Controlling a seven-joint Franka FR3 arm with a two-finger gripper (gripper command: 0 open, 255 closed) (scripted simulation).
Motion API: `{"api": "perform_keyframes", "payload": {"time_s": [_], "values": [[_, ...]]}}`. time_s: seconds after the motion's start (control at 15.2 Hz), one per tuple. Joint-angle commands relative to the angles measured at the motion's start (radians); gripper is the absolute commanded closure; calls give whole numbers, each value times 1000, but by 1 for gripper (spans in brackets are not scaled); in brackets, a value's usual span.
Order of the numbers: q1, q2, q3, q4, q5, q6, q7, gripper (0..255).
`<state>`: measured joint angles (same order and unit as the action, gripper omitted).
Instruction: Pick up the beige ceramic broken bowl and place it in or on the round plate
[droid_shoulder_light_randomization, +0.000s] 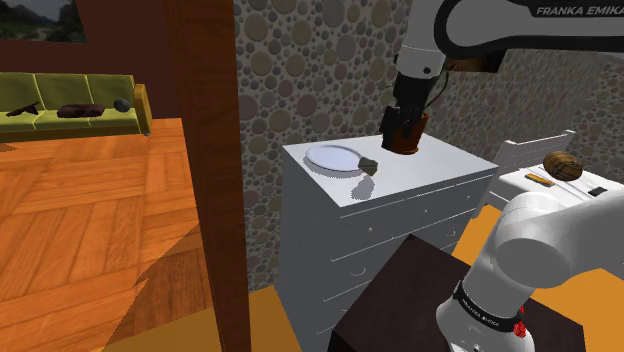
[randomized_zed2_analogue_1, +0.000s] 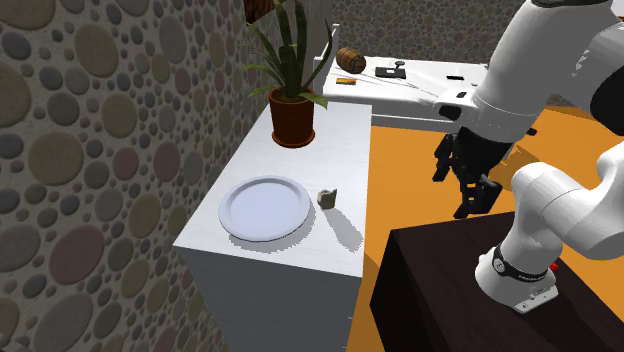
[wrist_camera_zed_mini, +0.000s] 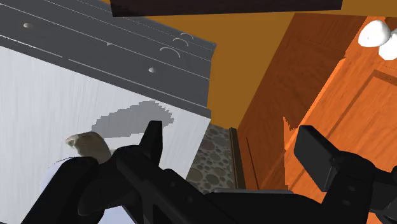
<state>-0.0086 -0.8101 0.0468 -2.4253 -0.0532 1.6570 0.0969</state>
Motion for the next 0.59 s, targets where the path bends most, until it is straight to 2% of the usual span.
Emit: {"api": "perform_keyframes", "payload": {"time_s": [0.0,0.53], "values": [[0,0,0,0,0,0,0,0],[-49,170,-64,-67,-141,243,-106,0]]}}
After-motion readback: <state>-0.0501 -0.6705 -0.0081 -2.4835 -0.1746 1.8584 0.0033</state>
